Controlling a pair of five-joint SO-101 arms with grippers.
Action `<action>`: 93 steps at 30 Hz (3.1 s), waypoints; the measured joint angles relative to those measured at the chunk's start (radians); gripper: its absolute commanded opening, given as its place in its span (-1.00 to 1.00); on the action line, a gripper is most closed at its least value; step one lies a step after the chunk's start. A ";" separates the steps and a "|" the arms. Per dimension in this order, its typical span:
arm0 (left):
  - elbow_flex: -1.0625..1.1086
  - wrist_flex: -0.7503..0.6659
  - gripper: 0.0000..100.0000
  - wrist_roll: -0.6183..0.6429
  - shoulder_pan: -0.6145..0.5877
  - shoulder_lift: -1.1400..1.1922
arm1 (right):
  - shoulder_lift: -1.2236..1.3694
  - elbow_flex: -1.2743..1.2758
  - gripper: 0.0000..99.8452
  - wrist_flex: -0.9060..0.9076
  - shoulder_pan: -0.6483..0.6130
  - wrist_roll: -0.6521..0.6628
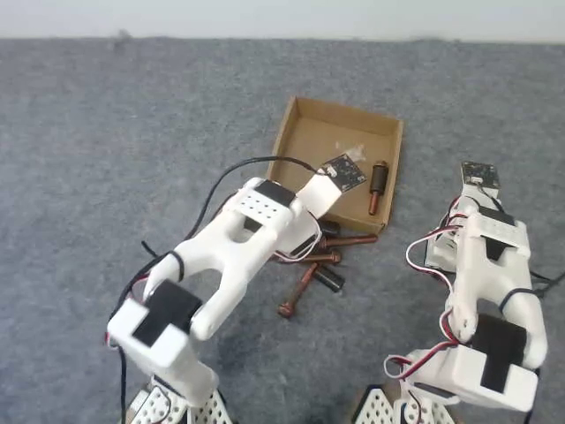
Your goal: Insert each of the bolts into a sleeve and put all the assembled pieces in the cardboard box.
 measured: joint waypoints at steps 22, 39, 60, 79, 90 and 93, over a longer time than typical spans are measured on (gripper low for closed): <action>-0.078 0.064 -0.98 0.035 0.012 0.112 | 0.006 -0.003 -0.99 0.000 0.000 0.000; -0.060 0.230 -0.98 0.334 -0.014 -0.127 | 0.008 -0.011 -0.99 0.002 0.000 0.000; 0.298 -0.339 -0.98 0.658 -0.509 -0.362 | 0.008 -0.011 -0.99 0.002 0.000 0.000; 0.420 -0.660 -0.98 0.743 -0.506 -0.344 | -0.058 -0.060 -0.99 0.000 -0.140 0.000; 0.336 -0.663 -0.98 0.743 -0.506 -0.198 | -0.103 -0.126 -0.99 -0.414 -0.183 0.008; 0.336 -0.663 -0.98 0.743 -0.506 -0.198 | -0.103 -0.126 -0.99 -0.554 -0.207 0.008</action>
